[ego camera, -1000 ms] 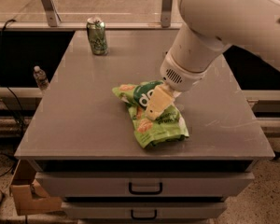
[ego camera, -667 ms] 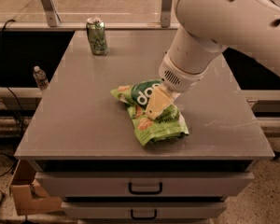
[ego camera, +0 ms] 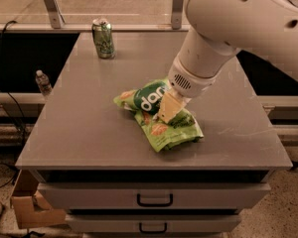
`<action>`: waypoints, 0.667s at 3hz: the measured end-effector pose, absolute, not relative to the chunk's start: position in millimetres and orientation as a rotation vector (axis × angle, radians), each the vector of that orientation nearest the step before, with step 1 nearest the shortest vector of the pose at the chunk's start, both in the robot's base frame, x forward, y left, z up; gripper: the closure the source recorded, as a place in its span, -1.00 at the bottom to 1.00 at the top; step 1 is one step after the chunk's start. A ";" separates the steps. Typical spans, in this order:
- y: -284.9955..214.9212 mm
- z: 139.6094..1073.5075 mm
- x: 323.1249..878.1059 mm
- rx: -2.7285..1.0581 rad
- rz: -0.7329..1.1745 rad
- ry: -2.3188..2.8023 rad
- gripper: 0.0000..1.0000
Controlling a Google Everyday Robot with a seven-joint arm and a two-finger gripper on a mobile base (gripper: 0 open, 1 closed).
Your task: Move green rice chip bag near green can
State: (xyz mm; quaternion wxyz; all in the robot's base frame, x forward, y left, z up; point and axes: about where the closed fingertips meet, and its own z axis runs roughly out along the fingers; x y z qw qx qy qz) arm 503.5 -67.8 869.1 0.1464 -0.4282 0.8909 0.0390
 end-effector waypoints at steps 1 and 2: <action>-70.9 893.3 513.0 -1.296 0.075 2.457 1.00; -79.3 947.4 530.2 -1.370 -0.013 2.261 1.00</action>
Offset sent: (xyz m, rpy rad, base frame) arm 0.0471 -0.0212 0.1478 -0.0196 -0.4375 0.2838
